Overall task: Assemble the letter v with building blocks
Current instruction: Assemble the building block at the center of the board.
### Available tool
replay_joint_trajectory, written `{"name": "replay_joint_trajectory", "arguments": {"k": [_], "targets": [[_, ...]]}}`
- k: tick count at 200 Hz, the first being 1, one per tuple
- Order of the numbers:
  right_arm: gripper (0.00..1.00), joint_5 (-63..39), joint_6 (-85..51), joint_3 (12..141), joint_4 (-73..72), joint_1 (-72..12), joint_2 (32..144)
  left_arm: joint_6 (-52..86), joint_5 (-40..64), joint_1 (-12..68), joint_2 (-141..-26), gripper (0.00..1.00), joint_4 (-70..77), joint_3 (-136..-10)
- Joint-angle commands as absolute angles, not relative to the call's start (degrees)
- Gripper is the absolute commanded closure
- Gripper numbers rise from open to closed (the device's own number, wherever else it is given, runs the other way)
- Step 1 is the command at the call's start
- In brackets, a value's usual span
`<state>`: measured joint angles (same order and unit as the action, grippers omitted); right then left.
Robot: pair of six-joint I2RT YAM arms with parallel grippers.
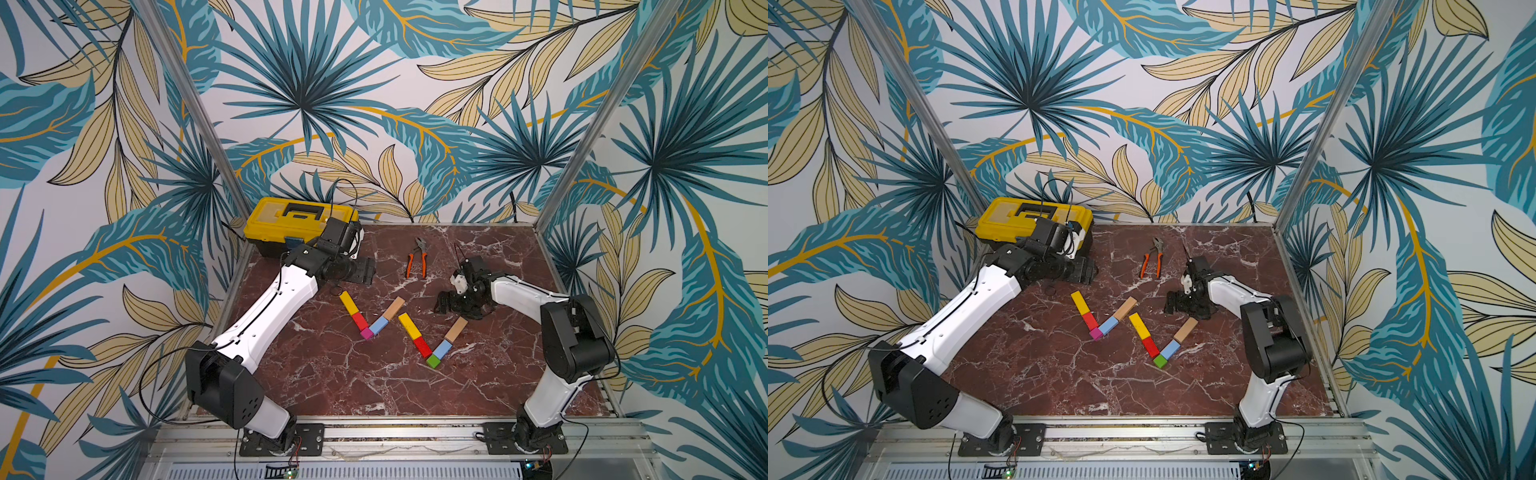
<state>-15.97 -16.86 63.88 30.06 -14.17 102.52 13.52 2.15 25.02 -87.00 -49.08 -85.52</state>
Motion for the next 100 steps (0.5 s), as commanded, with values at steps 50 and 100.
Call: {"name": "replay_joint_trajectory", "arguments": {"k": [50, 100], "targets": [[0.01, -16.4, -16.8, 62.1, 31.6, -15.0, 102.8, 13.3, 2.0, 24.6, -86.6, 0.14, -48.4, -85.8], [0.01, -16.2, -17.1, 61.4, 31.4, -15.0, 102.2, 13.3, 2.2, 24.5, -86.4, 0.14, -48.4, -85.8]]}}
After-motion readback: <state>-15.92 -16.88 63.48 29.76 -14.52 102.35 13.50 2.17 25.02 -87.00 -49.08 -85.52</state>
